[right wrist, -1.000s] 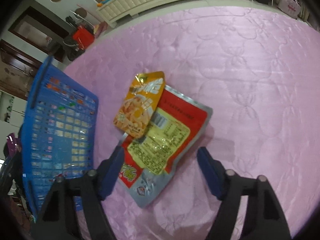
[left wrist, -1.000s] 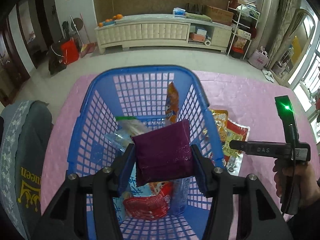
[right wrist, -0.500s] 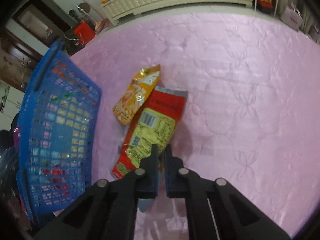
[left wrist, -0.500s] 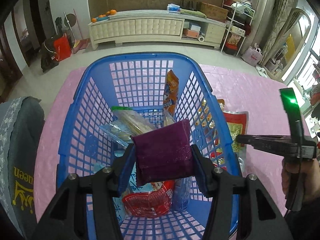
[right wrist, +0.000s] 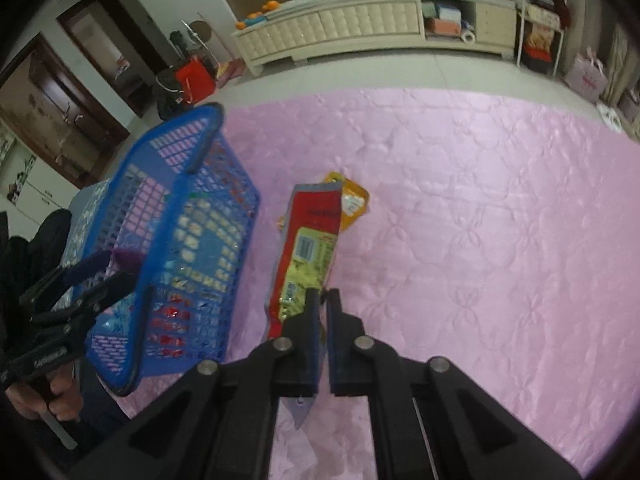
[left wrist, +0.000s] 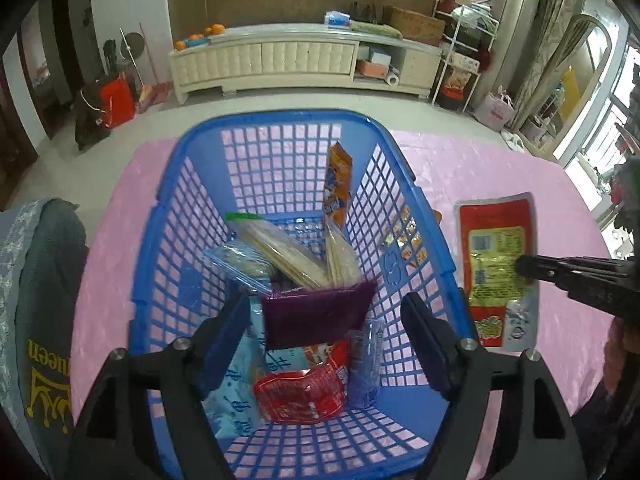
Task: Organize snacks
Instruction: 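Open the left gripper to drop the purple pack into the basket while the right gripper lifts the red bag, then lower the red sausage bag into the basket and open the right gripper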
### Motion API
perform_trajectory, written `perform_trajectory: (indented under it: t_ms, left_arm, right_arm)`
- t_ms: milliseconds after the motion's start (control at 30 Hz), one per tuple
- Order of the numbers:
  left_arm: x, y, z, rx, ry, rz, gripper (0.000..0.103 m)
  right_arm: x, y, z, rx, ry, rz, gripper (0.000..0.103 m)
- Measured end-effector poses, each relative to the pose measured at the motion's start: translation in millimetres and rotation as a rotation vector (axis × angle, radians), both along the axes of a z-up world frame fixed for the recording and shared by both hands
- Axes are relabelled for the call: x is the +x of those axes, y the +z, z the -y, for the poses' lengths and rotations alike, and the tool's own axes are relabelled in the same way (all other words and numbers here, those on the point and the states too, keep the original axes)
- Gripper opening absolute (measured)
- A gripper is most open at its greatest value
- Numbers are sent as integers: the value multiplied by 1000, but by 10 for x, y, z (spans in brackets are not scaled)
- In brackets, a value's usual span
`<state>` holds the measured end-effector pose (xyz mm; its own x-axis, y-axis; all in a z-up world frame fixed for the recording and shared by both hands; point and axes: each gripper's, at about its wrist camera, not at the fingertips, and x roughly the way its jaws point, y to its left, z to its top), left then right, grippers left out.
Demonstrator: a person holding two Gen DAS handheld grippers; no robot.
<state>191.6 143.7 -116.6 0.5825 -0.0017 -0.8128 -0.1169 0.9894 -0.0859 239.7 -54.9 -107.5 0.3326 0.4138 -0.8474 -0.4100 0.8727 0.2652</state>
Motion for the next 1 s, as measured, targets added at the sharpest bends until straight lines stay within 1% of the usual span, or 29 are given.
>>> perform_trajectory:
  t_ms: [100, 333, 400, 467, 567, 633, 733, 833, 1000]
  left_arm:
    - [-96, 70, -22, -14, -4, 14, 76]
    - [-351, 364, -110, 19, 5, 68, 76]
    - [-422, 460, -140, 21, 8, 90, 76]
    - [-482, 543, -179, 21, 12, 109, 76]
    - [-560, 663, -292, 15, 41, 152, 76]
    - [-564, 665, -354, -7, 45, 145, 76]
    - [-579, 663, -424, -8, 67, 141, 76]
    - [-590, 634, -475, -3, 69, 129, 76]
    - [-582, 548, -534, 19, 80, 109, 76]
  right_arm:
    - [-93, 167, 7, 14, -4, 32, 5]
    - [-249, 615, -184, 49, 24, 131, 6]
    - [-359, 801, -283, 48, 47, 184, 6]
    - [-435, 925, -336, 55, 69, 215, 6]
    - [-505, 1091, -489, 71, 112, 242, 6]
    - [-517, 1161, -613, 81, 138, 251, 6]
    - [-522, 1199, -808, 70, 183, 265, 6]
    - [-509, 1176, -936, 59, 216, 263, 6]
    - [-377, 980, -1152, 61, 252, 216, 6]
